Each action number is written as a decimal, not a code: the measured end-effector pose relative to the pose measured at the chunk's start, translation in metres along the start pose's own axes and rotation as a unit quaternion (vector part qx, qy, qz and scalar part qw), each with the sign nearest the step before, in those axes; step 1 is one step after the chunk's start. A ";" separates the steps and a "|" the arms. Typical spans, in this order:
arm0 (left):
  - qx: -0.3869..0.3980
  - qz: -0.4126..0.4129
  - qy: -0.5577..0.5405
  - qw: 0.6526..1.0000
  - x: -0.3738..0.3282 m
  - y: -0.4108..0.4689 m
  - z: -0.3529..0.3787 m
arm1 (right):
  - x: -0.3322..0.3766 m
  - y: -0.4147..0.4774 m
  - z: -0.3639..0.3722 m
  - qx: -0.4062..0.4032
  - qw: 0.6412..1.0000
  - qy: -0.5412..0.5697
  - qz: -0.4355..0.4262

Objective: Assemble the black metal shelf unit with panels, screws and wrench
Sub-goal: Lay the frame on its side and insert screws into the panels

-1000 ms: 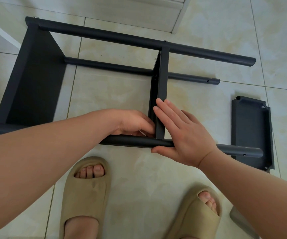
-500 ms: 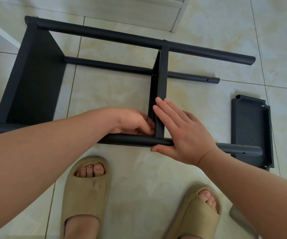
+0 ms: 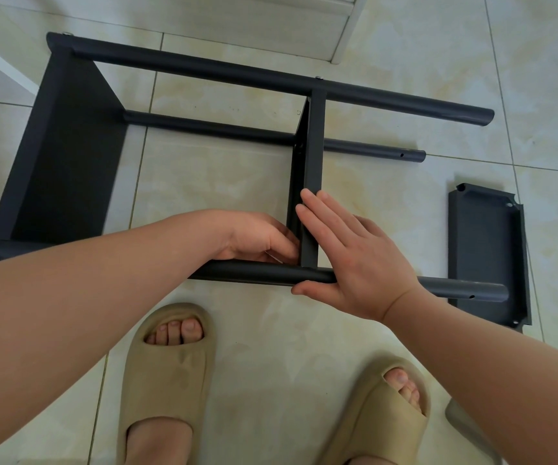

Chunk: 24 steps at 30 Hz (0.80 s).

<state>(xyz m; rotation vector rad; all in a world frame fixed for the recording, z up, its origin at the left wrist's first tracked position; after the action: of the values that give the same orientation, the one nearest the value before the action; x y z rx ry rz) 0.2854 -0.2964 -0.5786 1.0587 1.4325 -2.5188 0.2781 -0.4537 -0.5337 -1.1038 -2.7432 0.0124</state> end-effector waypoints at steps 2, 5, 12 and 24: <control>-0.005 -0.004 0.003 1.000 0.001 0.000 -0.001 | 0.000 0.000 0.000 -0.002 1.000 -0.001 0.000; -0.005 -0.003 -0.015 1.000 0.001 0.001 -0.001 | 0.000 0.000 -0.001 -0.005 1.000 -0.001 0.000; 0.012 0.005 -0.031 0.999 -0.002 -0.004 0.001 | 0.000 0.000 0.000 -0.002 1.000 -0.003 -0.001; -0.008 -0.003 -0.005 1.000 0.001 0.000 -0.001 | 0.000 -0.001 0.000 -0.008 1.000 -0.002 0.001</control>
<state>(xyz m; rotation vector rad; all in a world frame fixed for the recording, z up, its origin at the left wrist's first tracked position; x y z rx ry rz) 0.2854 -0.2957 -0.5793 1.0410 1.4532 -2.5073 0.2774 -0.4540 -0.5337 -1.1107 -2.7513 -0.0074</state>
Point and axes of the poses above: each hand's wrist, its own y-axis towards the middle knuckle, its own z-axis out of the palm, x = y × z, the point moved 4 cm from there along y, towards the middle knuckle, and after that the axes turned 3 degrees about x, right-handed, at the moved point
